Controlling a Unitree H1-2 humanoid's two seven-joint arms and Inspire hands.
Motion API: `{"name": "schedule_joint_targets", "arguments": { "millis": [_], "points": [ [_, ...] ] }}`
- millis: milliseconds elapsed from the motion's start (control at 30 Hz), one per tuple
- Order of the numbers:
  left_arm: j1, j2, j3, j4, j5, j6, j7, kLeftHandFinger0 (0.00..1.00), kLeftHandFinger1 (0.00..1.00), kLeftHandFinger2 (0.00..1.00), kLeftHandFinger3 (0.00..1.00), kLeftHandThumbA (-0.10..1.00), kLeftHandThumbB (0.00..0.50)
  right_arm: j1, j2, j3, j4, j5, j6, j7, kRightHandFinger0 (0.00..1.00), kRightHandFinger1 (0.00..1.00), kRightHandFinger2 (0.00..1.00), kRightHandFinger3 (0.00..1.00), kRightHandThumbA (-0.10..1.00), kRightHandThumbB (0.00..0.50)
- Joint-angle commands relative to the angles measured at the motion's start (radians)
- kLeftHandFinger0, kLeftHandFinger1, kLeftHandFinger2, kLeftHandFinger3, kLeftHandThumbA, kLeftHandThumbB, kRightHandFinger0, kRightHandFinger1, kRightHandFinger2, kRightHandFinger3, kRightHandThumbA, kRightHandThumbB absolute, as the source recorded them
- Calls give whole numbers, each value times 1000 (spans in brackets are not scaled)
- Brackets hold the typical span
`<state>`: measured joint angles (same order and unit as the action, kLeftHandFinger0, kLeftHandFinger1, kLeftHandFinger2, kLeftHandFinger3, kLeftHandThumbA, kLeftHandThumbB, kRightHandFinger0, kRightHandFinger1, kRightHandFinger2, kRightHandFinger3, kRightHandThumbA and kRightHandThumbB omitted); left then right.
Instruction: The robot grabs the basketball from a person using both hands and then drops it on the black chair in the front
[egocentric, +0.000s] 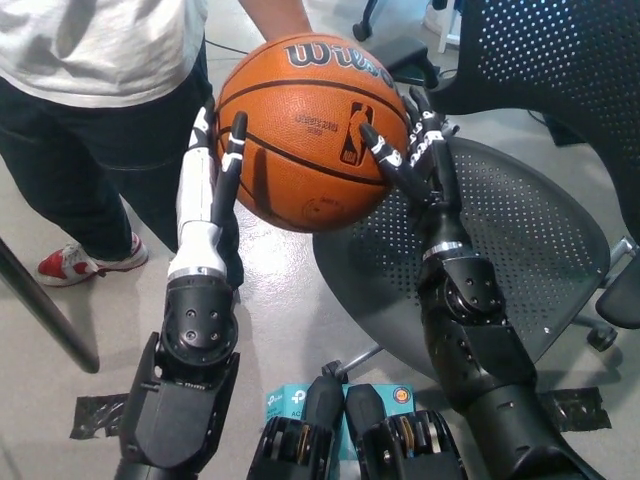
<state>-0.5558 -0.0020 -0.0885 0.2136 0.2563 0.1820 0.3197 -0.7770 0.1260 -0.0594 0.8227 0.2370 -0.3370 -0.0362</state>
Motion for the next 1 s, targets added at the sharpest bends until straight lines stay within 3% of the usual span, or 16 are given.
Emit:
{"name": "schedule_joint_targets", "arguments": {
  "millis": [0,100,133,200,233,333,367,433,500,600,633,733,800,967],
  "points": [
    [-84,-76,-84,-30,-42,2,-141,1000,1000,1000,1000,1000,170,-69,110,51,-49,39,38,139,1000,1000,1000,1000,1000,267],
    [-85,-74,-87,-34,-42,8,-141,1000,1000,1000,1000,1000,170,-69,108,58,-52,44,40,138,1000,1000,1000,1000,1000,268],
    [-83,-61,-99,-91,-37,35,-161,1000,1000,1000,1000,1000,125,-52,107,82,-131,15,85,105,1000,1000,1000,1000,1000,277],
    [-88,-54,-105,-115,-41,47,-172,1000,1000,1000,1000,1000,121,-46,104,96,-173,-1,100,87,1000,1000,1000,1000,1000,275],
    [-98,-47,-110,-157,-46,45,-181,1000,1000,1000,1000,1000,126,-40,103,107,-247,-5,92,83,1000,1000,1000,1000,1000,233],
    [-99,-43,-114,-166,-49,52,-180,1000,1000,1000,1000,1000,127,-35,100,115,-267,-2,102,77,1000,1000,1000,1000,1000,226],
    [-120,-47,-125,-280,-55,71,-190,1000,1000,1000,1000,1000,180,-18,90,151,-446,-64,147,35,1000,1000,1000,1000,1000,210],
    [-131,-44,-144,-365,-36,129,-200,1000,1000,1000,1000,1000,226,-12,83,175,-554,-119,187,0,1000,1000,1000,1000,1000,231],
    [-147,-44,-157,-426,-34,147,-208,1000,1000,1000,1000,1000,227,-16,69,184,-631,-108,226,8,1000,1000,1000,1000,1000,259],
    [-147,-42,-159,-431,-36,155,-207,1000,1000,1000,1000,1000,228,-13,67,188,-641,-107,238,4,1000,1000,1000,1000,1000,261],
    [-166,-52,-161,-480,-61,146,-211,1000,1000,1000,1000,1000,214,-20,67,192,-737,-117,270,-8,1000,1000,1000,1000,1000,183],
    [-168,-52,-163,-489,-65,152,-211,1000,1000,1000,1000,1000,213,-18,66,195,-757,-119,286,-13,1000,1000,1000,1000,1000,174],
    [-191,-81,-178,-574,-56,158,-194,1000,1000,1000,1000,1000,180,-14,46,216,-898,-153,361,-18,1000,1000,1000,1000,1000,150],
    [-206,-95,-204,-641,-33,204,-193,1000,1000,1000,1000,1000,181,-5,36,237,-1013,-208,412,-41,1000,1000,1000,1000,1000,143]
  ]
}}
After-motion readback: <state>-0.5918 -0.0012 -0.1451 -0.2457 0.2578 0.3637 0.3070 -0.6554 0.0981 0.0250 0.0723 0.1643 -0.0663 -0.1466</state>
